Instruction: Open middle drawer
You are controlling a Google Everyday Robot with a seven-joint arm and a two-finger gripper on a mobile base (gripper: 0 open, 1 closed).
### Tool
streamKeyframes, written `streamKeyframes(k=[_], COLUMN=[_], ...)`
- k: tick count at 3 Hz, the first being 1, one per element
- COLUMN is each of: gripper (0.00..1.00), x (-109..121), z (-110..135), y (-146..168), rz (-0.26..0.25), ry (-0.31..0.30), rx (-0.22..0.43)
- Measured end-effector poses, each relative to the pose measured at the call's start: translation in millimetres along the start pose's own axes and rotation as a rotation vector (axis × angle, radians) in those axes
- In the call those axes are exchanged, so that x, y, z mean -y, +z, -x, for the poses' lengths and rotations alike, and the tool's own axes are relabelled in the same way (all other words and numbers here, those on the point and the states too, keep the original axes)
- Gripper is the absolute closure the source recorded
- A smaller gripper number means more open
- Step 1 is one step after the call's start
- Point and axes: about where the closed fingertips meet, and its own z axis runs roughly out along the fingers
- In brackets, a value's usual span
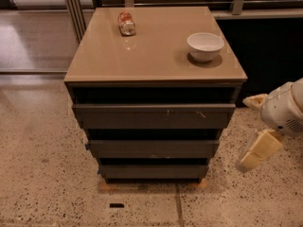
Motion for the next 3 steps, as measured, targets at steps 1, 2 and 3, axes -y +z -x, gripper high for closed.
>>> streamKeyframes(k=[1,2,3], gripper=[0.00,0.18,0.41], x=[9,30,29], z=[1,-8,-8], y=[93,135,135], rz=[0.095,0.095,0.095], ry=[0.123,0.190,0.190], rx=[0.198,0.254,0.253])
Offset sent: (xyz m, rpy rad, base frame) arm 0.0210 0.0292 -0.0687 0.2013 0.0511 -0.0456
